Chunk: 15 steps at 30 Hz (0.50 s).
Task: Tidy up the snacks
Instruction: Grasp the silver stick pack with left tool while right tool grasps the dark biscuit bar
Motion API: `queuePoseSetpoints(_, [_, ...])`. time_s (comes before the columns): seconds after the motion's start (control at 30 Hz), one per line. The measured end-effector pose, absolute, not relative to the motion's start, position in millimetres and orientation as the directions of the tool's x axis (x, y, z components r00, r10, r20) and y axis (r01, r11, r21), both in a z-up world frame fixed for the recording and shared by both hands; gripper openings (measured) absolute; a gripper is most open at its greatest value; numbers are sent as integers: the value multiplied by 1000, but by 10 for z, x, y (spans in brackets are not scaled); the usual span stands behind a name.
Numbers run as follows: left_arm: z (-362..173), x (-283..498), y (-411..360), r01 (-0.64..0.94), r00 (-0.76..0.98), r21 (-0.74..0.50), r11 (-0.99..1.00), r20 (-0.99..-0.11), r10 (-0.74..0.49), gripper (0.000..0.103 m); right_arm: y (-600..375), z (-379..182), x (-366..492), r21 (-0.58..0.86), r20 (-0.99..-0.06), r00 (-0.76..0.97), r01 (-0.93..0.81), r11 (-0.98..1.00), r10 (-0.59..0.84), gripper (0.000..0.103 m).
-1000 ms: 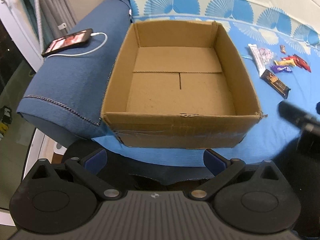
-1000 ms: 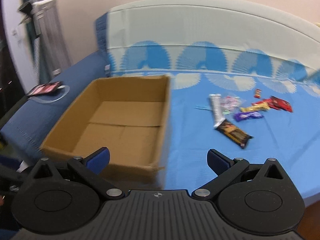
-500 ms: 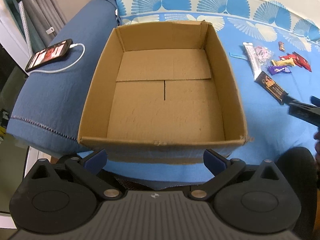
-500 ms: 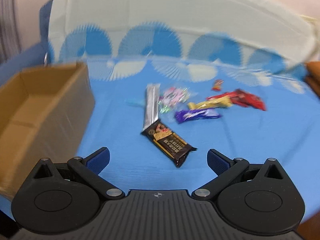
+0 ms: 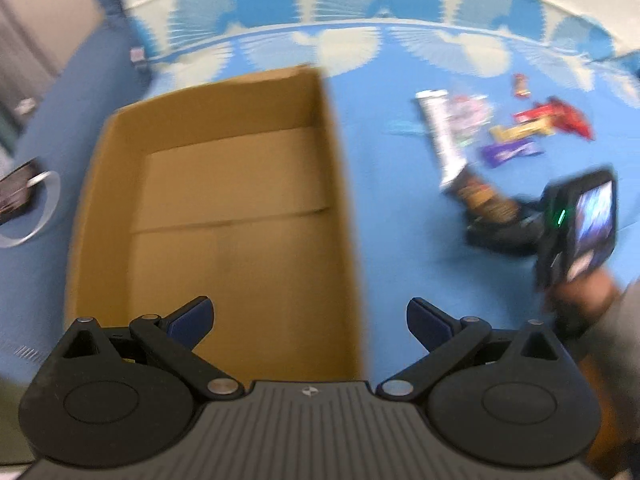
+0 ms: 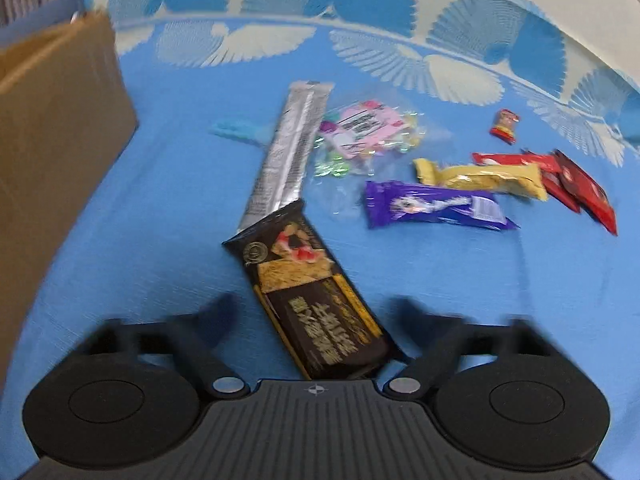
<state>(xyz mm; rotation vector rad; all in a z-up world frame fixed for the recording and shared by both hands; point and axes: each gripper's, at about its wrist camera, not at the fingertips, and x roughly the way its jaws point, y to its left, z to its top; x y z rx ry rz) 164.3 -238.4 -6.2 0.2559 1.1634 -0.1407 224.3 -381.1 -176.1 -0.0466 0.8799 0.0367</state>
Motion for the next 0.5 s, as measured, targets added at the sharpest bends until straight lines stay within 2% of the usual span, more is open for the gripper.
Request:
queuePoseSetpoints(0.07, [-112,1842,-2615,261,385,64,963,-922,-43,103,-3902,-1735,2159,-3,-773,634,-5,1000,1,54])
queuePoseSetpoints(0.2, [-442,2382,-3178,303,347,-18,953,-929,-128,103,-4256,-1686,1956,33,-786,613,169,985,-79,52])
queuePoseSetpoints(0.33, [-1000,3015,-3699,280,346,-13,960,-931,-113,103,-4678,-1740,1786,79,-805,576,347,934,-146,52])
queuePoseSetpoints(0.43, [-1403,3428,-3872,221,309,-16,975,-947,-85,103,-4808,-1809,1667,126,-794,593,378,917,-134,53])
queuePoseSetpoints(0.5, [-1618,3656,-3910,164,274,-38,986,-958,-82,103,-4785,-1830,1659,121,-792,596,367,922,-133,61])
